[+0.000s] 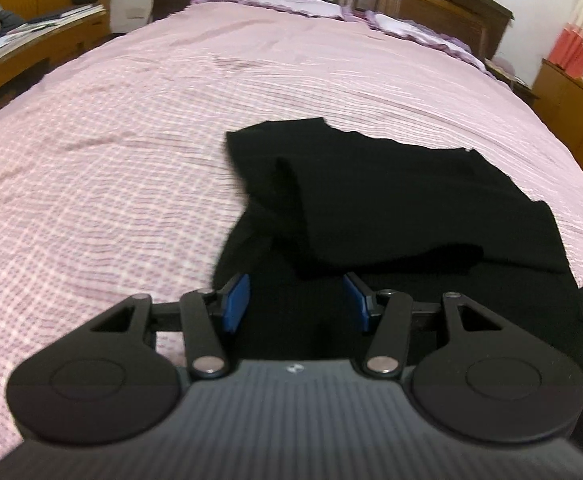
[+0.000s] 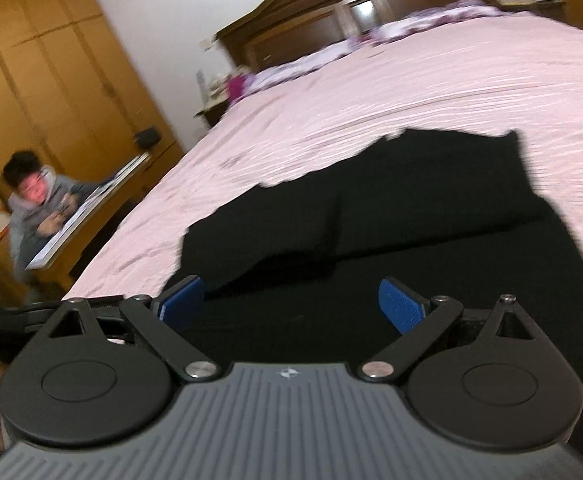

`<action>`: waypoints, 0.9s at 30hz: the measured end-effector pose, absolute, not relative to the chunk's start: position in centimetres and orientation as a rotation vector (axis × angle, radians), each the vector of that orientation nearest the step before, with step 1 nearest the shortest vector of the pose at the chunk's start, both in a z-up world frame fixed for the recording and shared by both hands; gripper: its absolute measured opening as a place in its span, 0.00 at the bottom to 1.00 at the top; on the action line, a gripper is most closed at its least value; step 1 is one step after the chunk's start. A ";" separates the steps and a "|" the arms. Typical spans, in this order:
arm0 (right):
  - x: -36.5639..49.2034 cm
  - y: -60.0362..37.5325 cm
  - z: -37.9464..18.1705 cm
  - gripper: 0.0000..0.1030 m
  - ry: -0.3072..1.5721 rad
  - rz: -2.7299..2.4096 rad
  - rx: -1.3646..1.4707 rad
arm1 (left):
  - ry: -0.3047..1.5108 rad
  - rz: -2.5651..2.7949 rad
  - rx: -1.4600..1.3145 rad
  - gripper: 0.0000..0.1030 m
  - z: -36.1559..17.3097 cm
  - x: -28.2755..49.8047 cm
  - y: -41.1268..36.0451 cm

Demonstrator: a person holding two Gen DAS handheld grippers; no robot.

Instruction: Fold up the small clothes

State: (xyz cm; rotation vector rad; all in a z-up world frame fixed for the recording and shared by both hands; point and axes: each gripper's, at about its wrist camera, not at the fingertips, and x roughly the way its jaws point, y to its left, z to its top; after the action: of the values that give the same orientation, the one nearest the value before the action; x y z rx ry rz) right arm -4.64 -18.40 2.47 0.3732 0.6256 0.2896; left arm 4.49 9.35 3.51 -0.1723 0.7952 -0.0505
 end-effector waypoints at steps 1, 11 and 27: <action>-4.2 -17.4 2.5 0.95 0.633 0.312 0.363 | 0.791 -0.044 -0.171 0.52 3.5 4.3 9.7; 0.0 -8.9 2.7 0.95 0.673 0.458 0.304 | 0.771 0.014 -0.154 0.52 3.5 2.8 13.1; 6.1 -2.3 -2.3 0.50 0.742 0.426 0.164 | 0.781 0.054 -0.261 0.52 1.7 2.8 16.4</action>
State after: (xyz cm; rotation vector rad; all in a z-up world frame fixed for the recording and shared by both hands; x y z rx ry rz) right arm 6.07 -2.32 -2.29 0.1642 0.7419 0.4261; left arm 2.80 16.38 1.71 -0.2606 0.7810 0.0543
